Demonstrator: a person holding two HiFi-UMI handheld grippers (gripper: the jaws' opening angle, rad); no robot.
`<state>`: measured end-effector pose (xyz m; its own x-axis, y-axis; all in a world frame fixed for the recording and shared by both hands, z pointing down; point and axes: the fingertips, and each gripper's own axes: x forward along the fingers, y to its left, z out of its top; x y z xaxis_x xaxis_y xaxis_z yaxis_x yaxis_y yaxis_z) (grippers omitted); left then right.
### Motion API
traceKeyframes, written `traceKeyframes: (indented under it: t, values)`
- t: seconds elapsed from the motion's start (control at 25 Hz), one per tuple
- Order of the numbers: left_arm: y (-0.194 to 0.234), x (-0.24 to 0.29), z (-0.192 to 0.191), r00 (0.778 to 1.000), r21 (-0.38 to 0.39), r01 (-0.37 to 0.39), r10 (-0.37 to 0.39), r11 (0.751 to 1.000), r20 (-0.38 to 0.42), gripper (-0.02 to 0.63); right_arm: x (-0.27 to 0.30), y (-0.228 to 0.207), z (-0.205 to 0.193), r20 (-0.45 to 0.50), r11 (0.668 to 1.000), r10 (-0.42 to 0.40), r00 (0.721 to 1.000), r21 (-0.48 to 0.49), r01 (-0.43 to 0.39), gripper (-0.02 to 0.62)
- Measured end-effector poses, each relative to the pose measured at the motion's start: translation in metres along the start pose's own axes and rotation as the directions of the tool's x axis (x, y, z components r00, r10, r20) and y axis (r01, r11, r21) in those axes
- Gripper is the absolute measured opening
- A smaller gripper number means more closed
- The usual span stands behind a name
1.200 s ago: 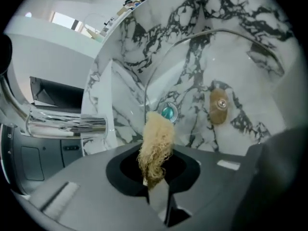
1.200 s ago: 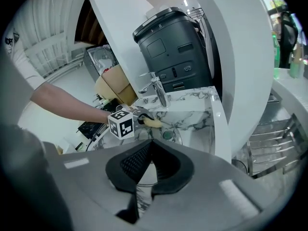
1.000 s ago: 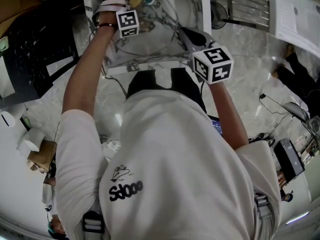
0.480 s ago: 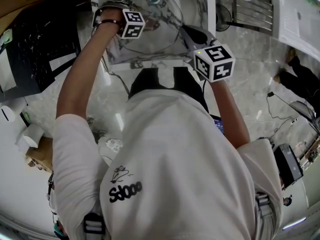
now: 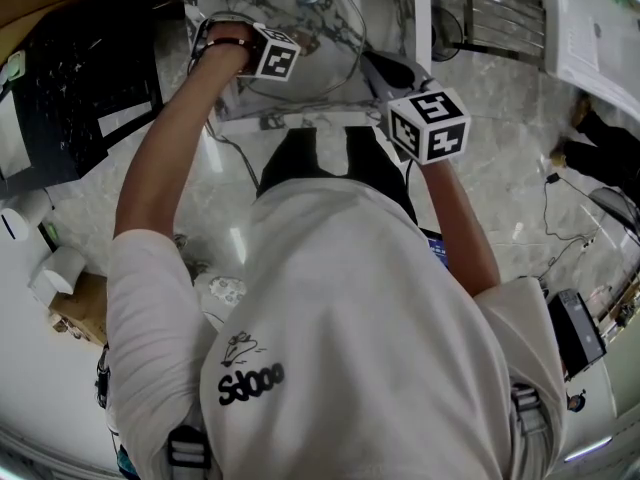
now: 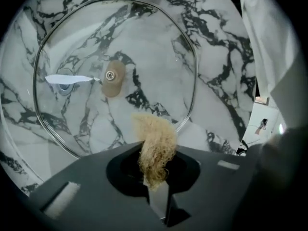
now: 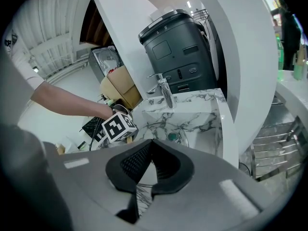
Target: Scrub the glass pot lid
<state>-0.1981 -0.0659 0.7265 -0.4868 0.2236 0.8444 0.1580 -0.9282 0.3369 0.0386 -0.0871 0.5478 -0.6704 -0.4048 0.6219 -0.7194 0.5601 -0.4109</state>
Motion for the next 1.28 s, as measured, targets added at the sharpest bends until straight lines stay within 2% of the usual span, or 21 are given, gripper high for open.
traceKeyframes:
  t: [0.32, 0.4, 0.52, 0.64, 0.72, 0.88, 1.04, 1.16, 1.28]
  values:
    - [-0.031, -0.012, 0.02, 0.987, -0.085, 0.127, -0.118, 0.988, 0.108, 0.041, -0.003, 0.004, -0.003, 0.006, 1.0, -0.001, 1.0, -0.007, 0.001, 0.003]
    - [-0.036, -0.013, 0.034, 0.975, -0.086, 0.161, -0.146, 0.983, 0.167, 0.041, -0.004, 0.005, -0.002, 0.007, 1.0, -0.003, 1.0, -0.01, 0.003, 0.003]
    - [-0.048, -0.021, 0.053, 0.944, -0.096, 0.235, -0.203, 0.967, 0.262, 0.041, -0.005, 0.008, -0.003, 0.009, 1.0, -0.006, 1.0, -0.013, 0.006, 0.003]
    - [-0.053, -0.027, 0.068, 0.926, -0.094, 0.257, -0.217, 0.962, 0.31, 0.041, -0.006, 0.008, -0.006, 0.003, 1.0, -0.009, 1.0, -0.02, 0.009, 0.003]
    - [-0.055, -0.033, 0.08, 0.902, -0.094, 0.283, -0.232, 0.954, 0.363, 0.041, -0.005, 0.008, -0.006, -0.001, 1.0, -0.012, 1.0, -0.027, 0.012, 0.003]
    - [-0.063, -0.048, 0.107, 0.837, -0.083, 0.346, -0.268, 0.934, 0.478, 0.041, -0.006, 0.009, -0.004, -0.01, 0.999, -0.013, 1.0, -0.039, 0.013, 0.003]
    - [-0.065, -0.059, 0.122, 0.8, -0.079, 0.359, -0.263, 0.93, 0.539, 0.041, -0.01, 0.011, 0.001, -0.02, 0.998, -0.016, 1.0, -0.059, 0.015, 0.003]
    - [-0.06, -0.068, 0.128, 0.771, -0.102, 0.337, -0.212, 0.936, 0.6, 0.043, -0.01, 0.006, 0.007, -0.025, 0.997, -0.028, 0.999, -0.073, 0.026, 0.003]
    - [-0.044, -0.085, 0.128, 0.722, -0.188, 0.29, -0.086, 0.938, 0.686, 0.041, -0.008, 0.005, 0.016, -0.022, 0.995, -0.034, 0.999, -0.09, 0.032, 0.003]
